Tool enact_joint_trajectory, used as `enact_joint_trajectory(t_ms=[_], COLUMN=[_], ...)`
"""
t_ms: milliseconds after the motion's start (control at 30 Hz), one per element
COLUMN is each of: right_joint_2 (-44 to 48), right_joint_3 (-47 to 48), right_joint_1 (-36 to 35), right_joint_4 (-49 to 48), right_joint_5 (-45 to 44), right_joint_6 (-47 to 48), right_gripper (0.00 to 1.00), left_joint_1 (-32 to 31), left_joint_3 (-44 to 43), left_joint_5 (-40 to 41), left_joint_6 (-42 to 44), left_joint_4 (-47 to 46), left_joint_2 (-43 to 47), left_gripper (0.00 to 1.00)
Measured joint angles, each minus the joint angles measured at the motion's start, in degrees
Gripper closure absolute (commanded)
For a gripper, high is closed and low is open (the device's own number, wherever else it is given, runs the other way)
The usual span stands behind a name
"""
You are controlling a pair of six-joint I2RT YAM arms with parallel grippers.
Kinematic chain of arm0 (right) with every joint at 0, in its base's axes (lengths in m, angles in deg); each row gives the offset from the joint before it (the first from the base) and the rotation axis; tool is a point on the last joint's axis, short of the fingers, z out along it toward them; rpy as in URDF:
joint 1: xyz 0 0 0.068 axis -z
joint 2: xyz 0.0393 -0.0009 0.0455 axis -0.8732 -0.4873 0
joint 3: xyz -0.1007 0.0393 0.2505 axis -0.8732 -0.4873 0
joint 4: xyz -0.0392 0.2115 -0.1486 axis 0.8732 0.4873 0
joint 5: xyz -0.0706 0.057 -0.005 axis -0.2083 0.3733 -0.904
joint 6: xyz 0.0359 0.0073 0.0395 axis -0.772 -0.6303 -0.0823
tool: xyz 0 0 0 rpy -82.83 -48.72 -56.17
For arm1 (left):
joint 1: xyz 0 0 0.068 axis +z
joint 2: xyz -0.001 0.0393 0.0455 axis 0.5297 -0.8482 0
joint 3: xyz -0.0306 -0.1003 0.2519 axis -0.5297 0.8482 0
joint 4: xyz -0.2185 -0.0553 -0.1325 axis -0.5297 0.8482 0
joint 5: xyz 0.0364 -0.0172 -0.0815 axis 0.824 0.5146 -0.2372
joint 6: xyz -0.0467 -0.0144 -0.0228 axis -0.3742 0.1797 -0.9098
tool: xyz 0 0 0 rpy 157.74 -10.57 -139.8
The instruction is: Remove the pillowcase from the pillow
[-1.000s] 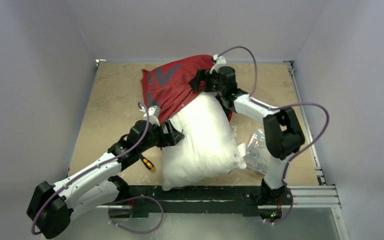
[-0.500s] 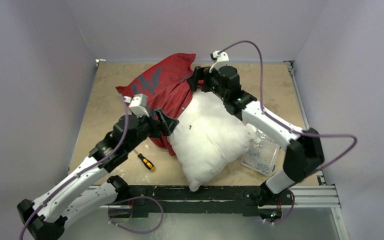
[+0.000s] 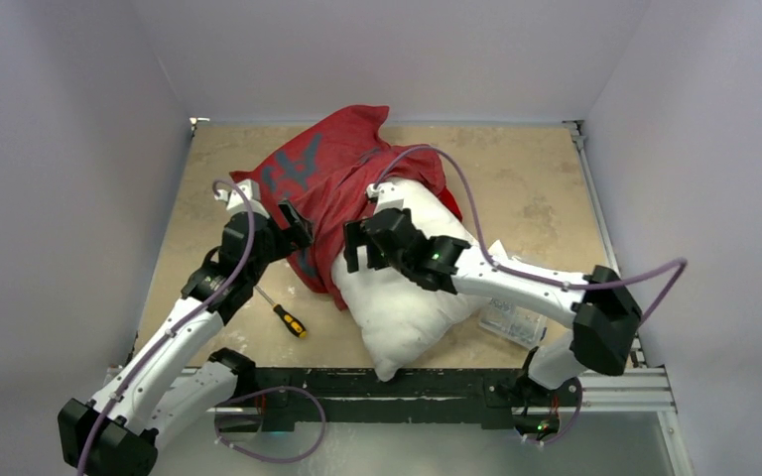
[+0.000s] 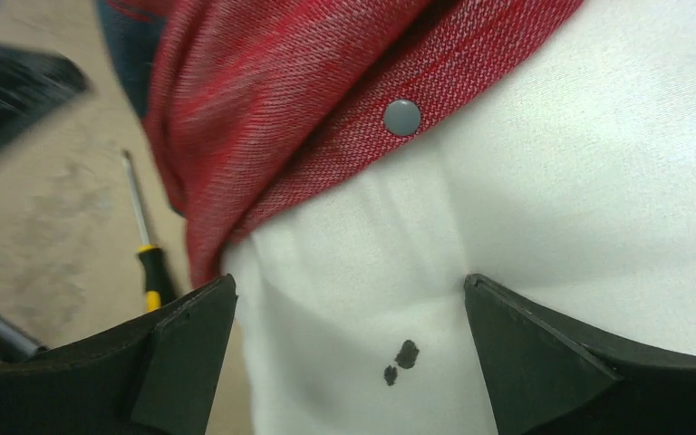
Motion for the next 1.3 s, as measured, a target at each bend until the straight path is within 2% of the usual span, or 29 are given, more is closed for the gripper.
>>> enact_joint_trajectory(t_ms=[100, 167, 200, 233, 367, 533, 633, 667, 733, 833, 867, 1100, 1300], right_joint_2=[-4.0, -6.0, -6.9, -7.6, -11.1, -9.7, -6.1, -5.1, -3.7, -2.4, -1.9, 8.0, 24.3], right_joint_3=[-0.4, -0.5, -0.4, -0.4, -0.4, -1.6, -3.1, -3.4, -3.8, -4.6, -5.0, -8.6, -12.1], right_joint_1=[-0.8, -0.8, -0.8, -0.9, -1.1, -1.1, -1.0, -0.9, -0.8, -0.3, 0.0, 3.6, 9.0], right_joint_4=[0.6, 0.3, -0.2, -0.6, -2.0, -4.4, -5.2, -5.4, -5.7, -6.1, -6.2, -6.7, -7.8], right_joint_5=[-3.0, -4.9, -5.8, -6.4, -8.7, -7.8, -5.9, -5.3, -4.6, -4.0, -4.0, -2.4, 0.6], right_joint_6=[-1.8, -3.0, -3.3, -3.5, -4.0, -4.3, -3.4, -3.1, -2.5, -2.1, -2.1, -1.6, 0.9], right_gripper=[0.02, 0.07, 0.16, 0.31, 0.99, 1.0, 1.0, 1.0, 1.0, 1.0, 1.0, 1.0, 1.0], left_joint_1=[4.7, 6.1, 6.5, 6.8, 8.2, 8.7, 8.8, 8.8, 9.0, 10.3, 10.9, 18.5, 23.8], left_joint_3=[0.7, 1.0, 1.0, 1.2, 2.1, 2.7, 3.4, 3.7, 3.7, 2.9, 2.2, -9.9, -22.9], left_joint_5=[-2.6, -4.5, -5.4, -6.2, -8.8, -11.1, -12.0, -12.2, -13.0, -14.4, -14.7, -17.5, -18.4], left_joint_6=[0.0, -0.1, -0.1, -0.1, -0.5, -0.7, -1.9, -2.3, -3.3, -4.6, -4.7, -4.6, -2.8], left_joint_4=[-0.9, -1.7, -2.0, -2.4, -3.7, -6.8, -9.7, -10.7, -12.7, -14.8, -14.8, -12.9, -7.6], left_joint_2=[0.2, 0.4, 0.4, 0.4, 0.0, -3.4, -6.4, -7.3, -9.4, -13.5, -14.9, -24.0, -31.1], left_gripper=[0.03, 0.03, 0.03, 0.03, 0.04, 0.05, 0.11, 0.18, 0.49, 0.9, 1.0, 1.0, 1.0])
